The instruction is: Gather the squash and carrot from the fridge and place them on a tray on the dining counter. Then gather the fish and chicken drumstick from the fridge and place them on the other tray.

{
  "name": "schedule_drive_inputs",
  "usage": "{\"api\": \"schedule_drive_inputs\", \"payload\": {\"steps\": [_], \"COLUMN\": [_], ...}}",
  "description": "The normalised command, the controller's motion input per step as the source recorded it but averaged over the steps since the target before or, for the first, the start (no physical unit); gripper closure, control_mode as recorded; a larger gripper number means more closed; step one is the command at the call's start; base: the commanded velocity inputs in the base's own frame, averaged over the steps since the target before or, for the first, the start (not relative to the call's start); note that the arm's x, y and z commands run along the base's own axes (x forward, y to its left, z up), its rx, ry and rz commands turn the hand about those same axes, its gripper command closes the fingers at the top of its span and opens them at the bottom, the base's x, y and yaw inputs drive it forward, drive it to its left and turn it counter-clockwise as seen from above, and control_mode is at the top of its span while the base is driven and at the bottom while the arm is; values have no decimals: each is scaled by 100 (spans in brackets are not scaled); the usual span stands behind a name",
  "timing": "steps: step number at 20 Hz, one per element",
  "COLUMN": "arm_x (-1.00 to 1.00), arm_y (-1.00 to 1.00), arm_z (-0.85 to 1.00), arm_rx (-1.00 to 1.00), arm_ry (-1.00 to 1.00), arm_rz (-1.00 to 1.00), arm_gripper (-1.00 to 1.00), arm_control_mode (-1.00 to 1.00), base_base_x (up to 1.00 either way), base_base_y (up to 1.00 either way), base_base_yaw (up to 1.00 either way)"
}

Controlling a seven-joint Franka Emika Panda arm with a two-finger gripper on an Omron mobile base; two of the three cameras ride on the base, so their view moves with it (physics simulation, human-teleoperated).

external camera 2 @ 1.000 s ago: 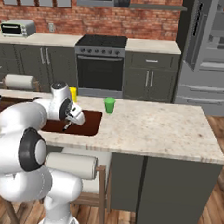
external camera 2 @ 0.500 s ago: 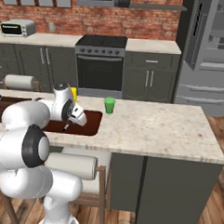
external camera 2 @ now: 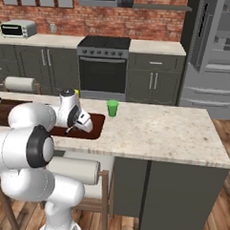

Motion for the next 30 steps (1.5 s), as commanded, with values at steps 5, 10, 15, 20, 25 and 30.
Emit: {"api": "schedule_drive_inputs", "payload": {"steps": [5, 10, 15, 20, 25, 30], "arm_x": [28, 30, 36, 23, 0, 0], "arm_y": [-10, -2, 0, 0, 0, 0], "arm_z": [-18, -23, -19, -10, 0, 0], "arm_rx": [0, 0, 0, 0, 0, 0], "arm_ry": [0, 2, 7, 4, 0, 0], "arm_rz": [-3, -4, -5, -4, 0, 0], "arm_gripper": [100, 100, 100, 100, 100, 100], "arm_control_mode": [-100, -100, -100, -100, -100, -100], "base_base_x": [0, 0, 0, 0, 0, 0], "base_base_y": [0, 0, 0, 0, 0, 0], "base_base_yaw": [0, 0, 0, 0, 0, 0]}}
